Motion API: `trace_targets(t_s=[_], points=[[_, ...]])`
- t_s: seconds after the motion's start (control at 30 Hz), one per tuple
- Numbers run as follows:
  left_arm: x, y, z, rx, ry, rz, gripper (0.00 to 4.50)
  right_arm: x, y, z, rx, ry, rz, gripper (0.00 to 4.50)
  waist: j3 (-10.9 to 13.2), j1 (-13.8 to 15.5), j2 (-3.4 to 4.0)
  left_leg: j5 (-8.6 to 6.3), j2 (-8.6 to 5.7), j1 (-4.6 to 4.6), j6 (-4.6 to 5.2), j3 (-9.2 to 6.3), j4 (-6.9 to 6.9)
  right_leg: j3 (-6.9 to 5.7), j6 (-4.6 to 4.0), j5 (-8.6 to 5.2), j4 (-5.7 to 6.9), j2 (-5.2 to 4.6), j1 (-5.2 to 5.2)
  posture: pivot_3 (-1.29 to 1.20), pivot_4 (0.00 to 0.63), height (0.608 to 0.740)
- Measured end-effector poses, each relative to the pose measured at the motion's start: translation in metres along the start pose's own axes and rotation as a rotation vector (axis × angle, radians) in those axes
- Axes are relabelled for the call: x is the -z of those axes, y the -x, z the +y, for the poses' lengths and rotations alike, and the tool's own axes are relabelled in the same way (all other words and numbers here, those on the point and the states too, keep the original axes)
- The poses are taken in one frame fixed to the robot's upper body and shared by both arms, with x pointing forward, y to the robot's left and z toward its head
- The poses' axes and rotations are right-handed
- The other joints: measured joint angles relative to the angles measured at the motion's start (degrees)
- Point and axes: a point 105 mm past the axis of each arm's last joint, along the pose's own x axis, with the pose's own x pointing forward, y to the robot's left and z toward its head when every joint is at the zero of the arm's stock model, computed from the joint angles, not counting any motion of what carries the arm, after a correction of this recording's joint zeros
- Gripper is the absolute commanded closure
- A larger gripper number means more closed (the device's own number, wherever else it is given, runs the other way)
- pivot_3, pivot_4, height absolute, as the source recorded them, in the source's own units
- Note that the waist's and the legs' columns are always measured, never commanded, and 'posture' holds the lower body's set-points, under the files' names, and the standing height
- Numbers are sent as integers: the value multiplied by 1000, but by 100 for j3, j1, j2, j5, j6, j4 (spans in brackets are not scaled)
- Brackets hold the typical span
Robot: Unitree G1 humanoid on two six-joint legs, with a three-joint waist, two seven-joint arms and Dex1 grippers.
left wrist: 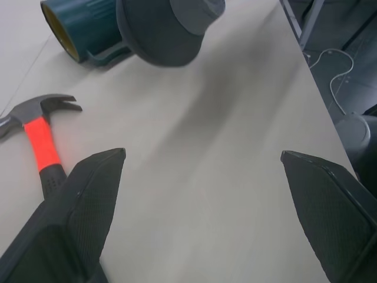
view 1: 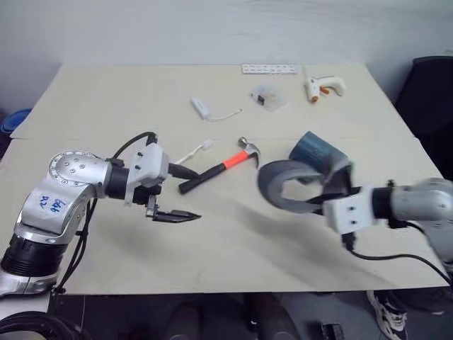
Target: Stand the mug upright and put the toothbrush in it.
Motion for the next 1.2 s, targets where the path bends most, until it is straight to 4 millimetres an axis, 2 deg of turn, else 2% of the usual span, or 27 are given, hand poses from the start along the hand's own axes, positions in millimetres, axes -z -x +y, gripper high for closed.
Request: trace_targets(t_s=[0.1, 0.13, 0.2, 0.3, 0.43, 0.6, 0.7, 0.73, 0.93, 1.1, 1.2], points=[[-6, -16, -1, 47, -9, -59, 0, 24, 60, 9, 75, -312, 162, 4442, -2, 99, -2, 0, -2, 5, 1, -2, 3, 1, 6, 4, -9, 1, 17, 0, 150, 740], [-8, -21, -2, 58, -10, -78, 0, 26, 71, 14, 85, -374, 185, 4442, -4, 102, -6, 0, -2, 8, 1, -2, 6, 1, 7, 4, -9, 2, 23, 0, 150, 740], [-16, -30, -2, 83, -22, -116, 0, 28, 79, 27, 78, -499, 197, 4442, -4, 76, -24, 0, -2, 8, 2, 5, 7, 11, 8, 5, -12, 6, 37, 0, 150, 740], [-31, -41, -1, 108, -62, -171, 0, 36, 76, 35, 118, -661, 159, 4442, -7, 10, -28, 0, -2, 8, 2, 14, 7, 22, 5, 3, -17, 8, 44, 0, 150, 740], [-43, -50, -2, 143, -88, -208, 0, 59, 67, 32, 232, -855, 116, 4442, -10, -70, -23, 1, -2, 11, 2, 13, 0, 23, 6, 4, -6, 9, 40, 0, 150, 740], [-45, -55, -3, 157, -84, -219, 0, 109, 45, 45, 334, -1079, 142, 4442, -10, -58, -20, 1, -3, 10, 2, 9, -1, 21, 7, 4, -4, 7, 10, 0, 150, 740], [-45, -54, -3, 153, -84, -213, 0, 112, 42, 27, 397, -1091, 102, 4442, -10, -85, -21, 1, -2, 9, 2, 17, 0, 29, 12, 7, -5, 8, 19, 0, 150, 740], [-44, -53, -3, 150, -83, -209, 0, 111, 41, 21, 413, -1097, 87, 3724, -10, -85, -21, 1, -2, 10, 2, 16, 0, 29, 13, 7, -5, 8, 20, 0, 150, 740], [-33, -46, -2, 98, -40, -180, 0, 111, 27, 22, 381, -1088, 112, 1751, -11, -52, -17, 1, -3, 5, 2, 5, -1, 19, 12, 7, -7, 4, 9, 0, 150, 740], [-30, -36, -3, 47, -38, -154, 0, 118, 57, 2, 443, -975, 250, 1751, -8, -54, -13, 1, -9, 4, 2, 10, 4, 22, 21, 12, -16, -3, 13, 0, 150, 740], [-29, -28, -2, 7, -32, -145, 0, 108, 72, -27, 491, -922, 243, 1751, -2, -99, -2, 1, -6, 5, 2, 16, 2, 30, 21, 11, -13, 0, 10, 0, 150, 740]])
